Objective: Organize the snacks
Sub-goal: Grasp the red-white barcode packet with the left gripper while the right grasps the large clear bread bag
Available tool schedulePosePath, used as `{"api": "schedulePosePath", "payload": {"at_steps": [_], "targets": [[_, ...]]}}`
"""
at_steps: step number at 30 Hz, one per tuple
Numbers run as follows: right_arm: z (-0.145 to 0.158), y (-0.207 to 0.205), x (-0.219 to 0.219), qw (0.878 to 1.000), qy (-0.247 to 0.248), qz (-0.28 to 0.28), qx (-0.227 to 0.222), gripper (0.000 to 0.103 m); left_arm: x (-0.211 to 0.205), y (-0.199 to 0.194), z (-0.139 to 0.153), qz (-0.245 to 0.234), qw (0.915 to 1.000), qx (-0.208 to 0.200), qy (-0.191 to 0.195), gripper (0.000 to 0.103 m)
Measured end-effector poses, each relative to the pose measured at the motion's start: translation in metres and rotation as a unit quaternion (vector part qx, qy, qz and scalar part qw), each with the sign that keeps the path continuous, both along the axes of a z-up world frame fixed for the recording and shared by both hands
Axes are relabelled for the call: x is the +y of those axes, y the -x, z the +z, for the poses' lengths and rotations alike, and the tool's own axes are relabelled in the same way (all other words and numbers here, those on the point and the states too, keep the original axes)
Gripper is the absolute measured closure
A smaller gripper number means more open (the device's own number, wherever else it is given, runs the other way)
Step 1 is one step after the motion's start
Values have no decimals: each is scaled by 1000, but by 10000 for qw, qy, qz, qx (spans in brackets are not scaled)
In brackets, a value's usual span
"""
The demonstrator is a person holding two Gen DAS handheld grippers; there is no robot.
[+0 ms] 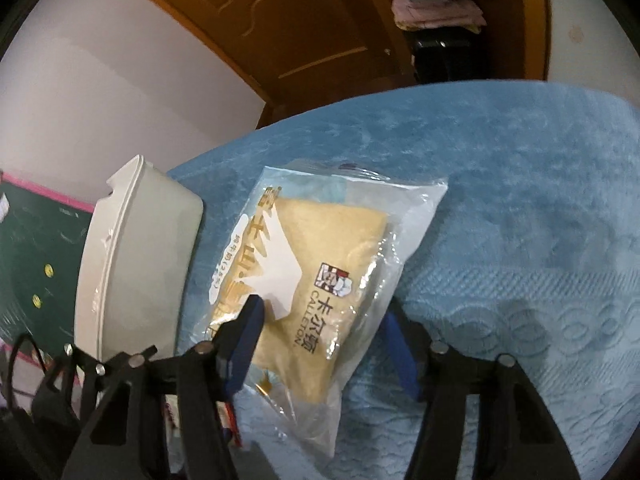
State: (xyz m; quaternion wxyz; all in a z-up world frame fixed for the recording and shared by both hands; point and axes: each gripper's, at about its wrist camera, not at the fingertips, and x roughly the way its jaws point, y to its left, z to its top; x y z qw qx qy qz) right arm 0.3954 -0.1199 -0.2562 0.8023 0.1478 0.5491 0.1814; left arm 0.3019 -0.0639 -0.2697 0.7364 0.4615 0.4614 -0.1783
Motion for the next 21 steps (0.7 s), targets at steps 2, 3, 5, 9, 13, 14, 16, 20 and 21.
{"api": "schedulePosePath", "payload": {"at_steps": [2,3,5,9,13,14,16,20,21], "targets": [[1,0,0,10000,-11,14,-41,51,0,-5,-1,71,9999,94,-16,26],[1,0,0,10000,-26,23,-65,55,0,-7,-1,93,9999,121,-12,26],[3,1,-1,9999,-11,17,-126,61,1,-11,-1,204,9995,226,-19,26],[9,5,-2,9996,-75,51,-257,73,11,-28,1,678,9956,585,258,26],[14,11,-4,9993,-163,9,-334,79,15,-31,4,721,9919,899,528,48],[15,14,-6,9992,-180,-30,-345,79,16,-32,5,784,9894,1027,657,57],[18,19,-13,9993,-178,-95,-326,80,20,-35,8,898,9871,1075,775,59],[25,32,-25,9989,-172,-212,-394,80,31,-42,14,1180,9817,1103,1008,73],[27,35,-29,9987,-181,-249,-413,81,33,-43,16,1248,9804,1104,1050,74]]}}
